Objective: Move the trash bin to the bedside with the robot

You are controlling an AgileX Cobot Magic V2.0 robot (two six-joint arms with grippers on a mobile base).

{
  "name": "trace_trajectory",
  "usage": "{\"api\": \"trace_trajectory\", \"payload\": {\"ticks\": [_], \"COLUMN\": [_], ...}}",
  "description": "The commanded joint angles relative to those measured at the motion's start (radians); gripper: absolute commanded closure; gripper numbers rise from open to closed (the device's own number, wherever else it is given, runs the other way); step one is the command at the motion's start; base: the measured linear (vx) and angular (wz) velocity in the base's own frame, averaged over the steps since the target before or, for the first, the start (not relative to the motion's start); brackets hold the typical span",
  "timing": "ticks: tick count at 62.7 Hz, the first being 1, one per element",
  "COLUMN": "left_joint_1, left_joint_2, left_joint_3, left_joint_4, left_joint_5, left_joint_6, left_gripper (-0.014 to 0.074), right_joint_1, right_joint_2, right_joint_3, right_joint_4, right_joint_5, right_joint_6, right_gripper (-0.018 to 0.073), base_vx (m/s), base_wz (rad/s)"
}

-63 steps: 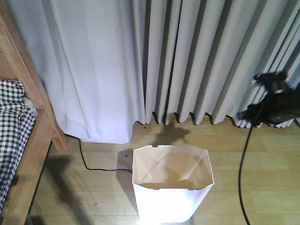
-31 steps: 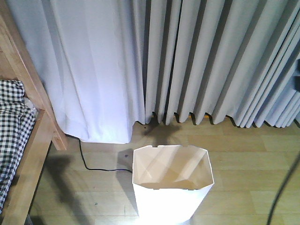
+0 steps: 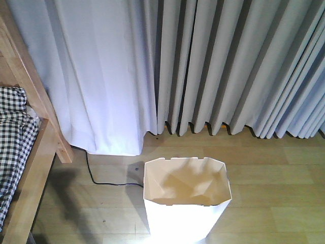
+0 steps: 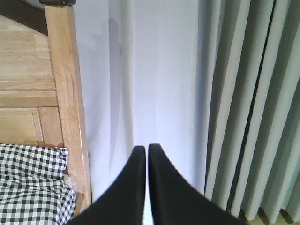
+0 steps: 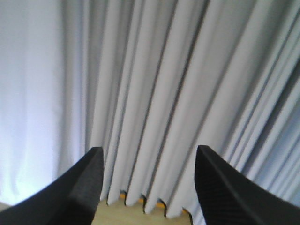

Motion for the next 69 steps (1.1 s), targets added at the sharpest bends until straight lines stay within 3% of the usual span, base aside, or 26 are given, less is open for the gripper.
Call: {"api": "trace_trajectory", "payload": {"ticks": [1,9,22,26,36,69], "left_joint_1": [-0.003,-0.003,-0.003,-0.003,-0.003,-0.003], "left_joint_2": [-0.010,-0.010,-0.010,-0.010,-0.010,-0.010], "left_joint_3": [0.028,0.028,0.028,0.028,0.028,0.028], "left_joint_4": [-0.008,-0.008,-0.008,-0.008,-0.008,-0.008], "left_joint_5": [-0.071,-0.071,-0.071,-0.071,-0.071,-0.071], "left_joint_6": [-0.009,-0.009,-0.009,-0.009,-0.009,-0.009], "left_gripper": [0.0602,0.0602,0.0602,0.0602,0.0602,0.0602], "right_joint_1": [0.007,0.005,0.005,0.005,0.005,0.005], "right_joint_2": [-0.086,-0.158,-0.155,-0.155,-0.155,-0.155], "right_joint_3": [0.054,0.140,0.162,0.162,0.162,0.162], "right_joint_4": [0.010,0.011,0.005,0.010,0.007,0.007], "right_joint_5": [-0.081,-0.111,-0.137,-0.137,-0.153,-0.163], "right_joint_6": [-0.003,0.095,0.098,0.101,0.102,0.102], "right_gripper": [0.0156,0.0156,0.0183,0.0251,0.0576,0.0570], "base_vx": [0.00,0.00,0.00,0.00,0.00,0.00], "base_wz": [0.00,0.00,0.00,0.00,0.00,0.00]}}
